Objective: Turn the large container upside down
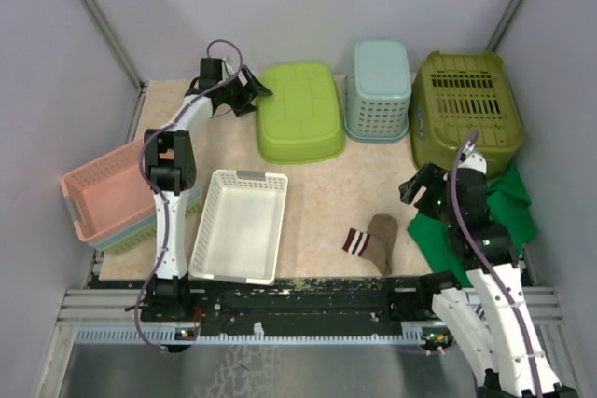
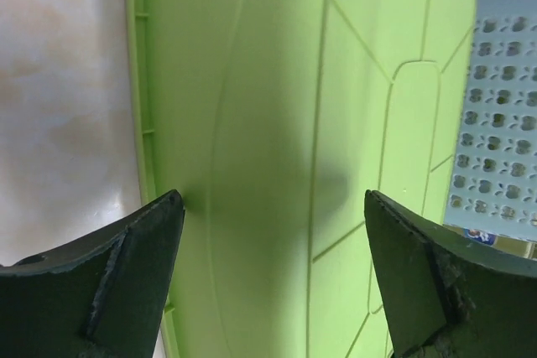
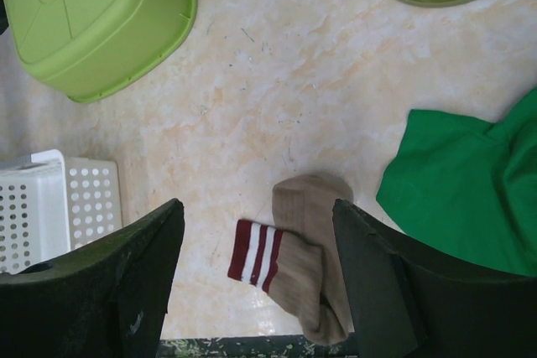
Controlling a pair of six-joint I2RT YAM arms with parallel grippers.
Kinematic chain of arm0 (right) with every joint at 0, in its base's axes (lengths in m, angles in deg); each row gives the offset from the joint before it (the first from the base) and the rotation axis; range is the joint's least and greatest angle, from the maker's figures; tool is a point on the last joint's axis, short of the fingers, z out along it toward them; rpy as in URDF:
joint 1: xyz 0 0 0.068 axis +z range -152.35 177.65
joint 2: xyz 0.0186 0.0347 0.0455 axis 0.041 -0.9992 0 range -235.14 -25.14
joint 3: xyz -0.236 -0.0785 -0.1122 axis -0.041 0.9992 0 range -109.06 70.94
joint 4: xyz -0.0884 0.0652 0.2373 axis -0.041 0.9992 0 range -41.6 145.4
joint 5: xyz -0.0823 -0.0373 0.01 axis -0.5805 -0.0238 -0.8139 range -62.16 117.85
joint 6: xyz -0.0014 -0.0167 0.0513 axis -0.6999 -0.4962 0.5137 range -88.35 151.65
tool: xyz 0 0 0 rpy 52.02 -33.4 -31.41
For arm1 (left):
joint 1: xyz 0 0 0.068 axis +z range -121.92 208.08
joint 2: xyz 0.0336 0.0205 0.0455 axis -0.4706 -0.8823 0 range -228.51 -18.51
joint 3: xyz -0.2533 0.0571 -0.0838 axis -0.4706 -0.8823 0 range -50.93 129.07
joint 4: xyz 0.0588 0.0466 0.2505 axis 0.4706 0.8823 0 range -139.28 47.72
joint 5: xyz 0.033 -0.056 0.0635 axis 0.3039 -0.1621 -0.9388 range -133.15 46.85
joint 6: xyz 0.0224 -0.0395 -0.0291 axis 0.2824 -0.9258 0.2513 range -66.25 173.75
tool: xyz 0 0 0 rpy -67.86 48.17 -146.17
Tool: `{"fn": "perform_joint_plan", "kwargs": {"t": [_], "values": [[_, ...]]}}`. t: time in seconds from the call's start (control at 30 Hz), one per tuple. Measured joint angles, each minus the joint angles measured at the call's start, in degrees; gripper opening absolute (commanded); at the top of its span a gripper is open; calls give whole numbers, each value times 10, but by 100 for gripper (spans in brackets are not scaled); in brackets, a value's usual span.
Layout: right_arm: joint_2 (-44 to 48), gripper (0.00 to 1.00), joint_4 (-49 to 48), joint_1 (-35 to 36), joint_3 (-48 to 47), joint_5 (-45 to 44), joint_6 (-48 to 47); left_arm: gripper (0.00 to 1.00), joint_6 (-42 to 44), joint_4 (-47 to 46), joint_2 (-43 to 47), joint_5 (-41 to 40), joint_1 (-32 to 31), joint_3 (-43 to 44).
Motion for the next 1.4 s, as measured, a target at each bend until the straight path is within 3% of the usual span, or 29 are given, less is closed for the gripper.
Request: {"fn": "perform_joint_plan", "kwargs": {"t": [0.33, 0.63, 0.73, 0.83, 0.97, 1.07, 1.17, 1.3, 1.4], "values": [[23, 71, 32, 0, 0, -2, 12, 91, -38, -72, -51, 42, -1, 61], [18, 71, 33, 0, 0, 10, 17, 92, -19, -42, -41, 1, 3, 102], [12, 71, 28, 0, 3, 14, 22, 92, -2, -30, 23, -28, 3, 36], [12, 71, 5, 0, 24, 19, 37, 92, 14, -25, 152, -59, -1, -102], [-8, 72, -56, 20, 83, 38, 78, 93, 57, -9, 304, -110, -34, -196], [-64, 72, -98, 100, 103, 20, 114, 93, 93, 1, 412, -141, -71, -264], [-153, 73, -112, 227, 80, -58, 162, 93, 127, 29, 509, -157, -100, -336], [-293, 74, -129, 402, -14, -161, 224, 93, 153, 85, 604, -170, -88, -406], [-394, 75, -155, 468, -87, -193, 249, 93, 159, 127, 652, -195, -74, -433]]}}
